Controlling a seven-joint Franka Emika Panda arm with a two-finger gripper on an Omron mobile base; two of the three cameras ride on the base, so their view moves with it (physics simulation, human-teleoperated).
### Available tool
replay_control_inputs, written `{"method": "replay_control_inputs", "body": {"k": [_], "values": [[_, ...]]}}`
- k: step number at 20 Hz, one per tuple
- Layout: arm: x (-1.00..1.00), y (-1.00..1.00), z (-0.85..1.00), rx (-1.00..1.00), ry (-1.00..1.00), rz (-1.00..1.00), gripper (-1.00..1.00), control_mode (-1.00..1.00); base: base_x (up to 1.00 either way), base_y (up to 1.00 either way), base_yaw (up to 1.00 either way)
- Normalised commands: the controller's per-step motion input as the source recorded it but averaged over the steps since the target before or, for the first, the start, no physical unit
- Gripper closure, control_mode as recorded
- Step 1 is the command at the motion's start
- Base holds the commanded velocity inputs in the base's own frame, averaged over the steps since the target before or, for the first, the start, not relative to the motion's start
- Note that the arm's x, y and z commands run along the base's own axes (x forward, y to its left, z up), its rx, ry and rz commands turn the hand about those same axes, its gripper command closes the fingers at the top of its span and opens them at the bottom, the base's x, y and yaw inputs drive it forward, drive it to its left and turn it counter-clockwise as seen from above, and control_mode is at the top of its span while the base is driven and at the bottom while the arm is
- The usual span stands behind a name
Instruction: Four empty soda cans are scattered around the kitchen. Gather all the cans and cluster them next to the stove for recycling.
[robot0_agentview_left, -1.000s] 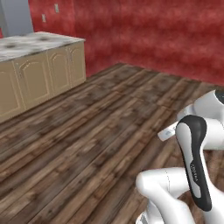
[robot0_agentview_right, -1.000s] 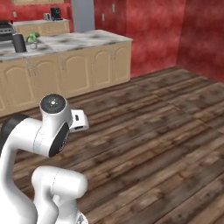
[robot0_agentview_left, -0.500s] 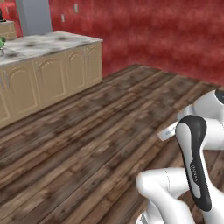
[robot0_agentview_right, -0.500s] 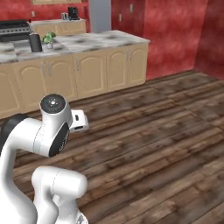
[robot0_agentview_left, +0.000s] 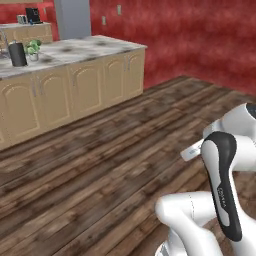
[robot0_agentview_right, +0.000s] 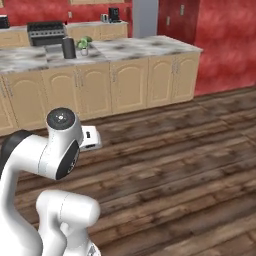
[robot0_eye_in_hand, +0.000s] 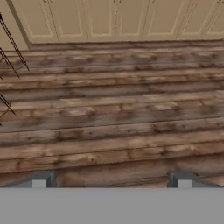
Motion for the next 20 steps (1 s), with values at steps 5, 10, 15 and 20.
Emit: {"method": "replay_control_inputs", "body": {"k": [5, 10, 15, 20], "values": [[0.0, 0.0, 0.0, 0.0, 0.0, 0.0, -1.0, 1.0, 0.32, 0.13, 0.29], [0.0, 0.0, 0.0, 0.0, 0.0, 0.0, -1.0, 1.0, 0.32, 0.11, 0.27], [0.0, 0.0, 0.0, 0.0, 0.0, 0.0, -1.0, 1.0, 0.34, 0.11, 0.25], [0.0, 0.0, 0.0, 0.0, 0.0, 0.0, -1.0, 1.0, 0.35, 0.09, 0.24]]}}
